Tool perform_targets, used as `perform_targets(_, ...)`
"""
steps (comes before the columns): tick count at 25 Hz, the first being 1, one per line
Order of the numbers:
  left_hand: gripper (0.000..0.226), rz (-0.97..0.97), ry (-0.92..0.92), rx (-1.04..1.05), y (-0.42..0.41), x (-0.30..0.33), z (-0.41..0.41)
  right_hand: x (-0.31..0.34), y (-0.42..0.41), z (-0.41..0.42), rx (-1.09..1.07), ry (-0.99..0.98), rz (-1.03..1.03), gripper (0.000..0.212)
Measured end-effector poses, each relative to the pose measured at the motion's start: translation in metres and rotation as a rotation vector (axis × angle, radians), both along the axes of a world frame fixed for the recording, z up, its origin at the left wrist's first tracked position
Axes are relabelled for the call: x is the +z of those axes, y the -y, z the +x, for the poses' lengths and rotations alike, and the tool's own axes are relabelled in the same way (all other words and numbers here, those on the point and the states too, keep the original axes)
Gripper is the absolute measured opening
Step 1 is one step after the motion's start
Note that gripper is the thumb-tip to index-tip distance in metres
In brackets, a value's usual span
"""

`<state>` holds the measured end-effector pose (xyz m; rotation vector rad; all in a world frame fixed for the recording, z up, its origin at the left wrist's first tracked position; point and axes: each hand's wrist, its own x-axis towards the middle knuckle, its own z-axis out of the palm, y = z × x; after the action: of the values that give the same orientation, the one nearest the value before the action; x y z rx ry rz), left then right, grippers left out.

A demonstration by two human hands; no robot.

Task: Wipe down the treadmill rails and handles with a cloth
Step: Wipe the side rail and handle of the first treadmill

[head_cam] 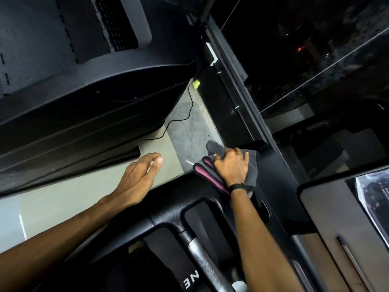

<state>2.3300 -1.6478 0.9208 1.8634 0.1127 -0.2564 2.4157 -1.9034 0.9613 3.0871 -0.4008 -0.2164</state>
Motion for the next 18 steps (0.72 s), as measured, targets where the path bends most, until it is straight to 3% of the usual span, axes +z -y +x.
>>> perform_targets(2, 0.058, 0.014, 0.009, 0.016, 0.004, -0.001, 0.003, -0.002, -0.044, -0.034, 0.133, -0.037, -0.004, 0.054)
perform_targets(5, 0.075, 0.020, 0.069, 0.015, 0.021, 0.001, 0.010, -0.004, -0.092, -0.103, 0.343, 0.027, 0.202, 0.047)
perform_targets(9, 0.079, 0.059, 0.170, -0.036, 0.050, 0.001, 0.014, 0.001, -0.080, -0.108, 0.306, 0.218, 0.284, 0.030)
perform_targets(14, 0.083, 0.053, 0.167, -0.048, 0.062, 0.016, 0.006, -0.005, -0.049, -0.057, 0.254, 0.096, 0.213, 0.030)
perform_targets(18, 0.087, 0.032, 0.176, 0.006, 0.073, 0.030, 0.003, 0.004, -0.028, -0.056, 0.310, 0.064, 0.305, 0.033)
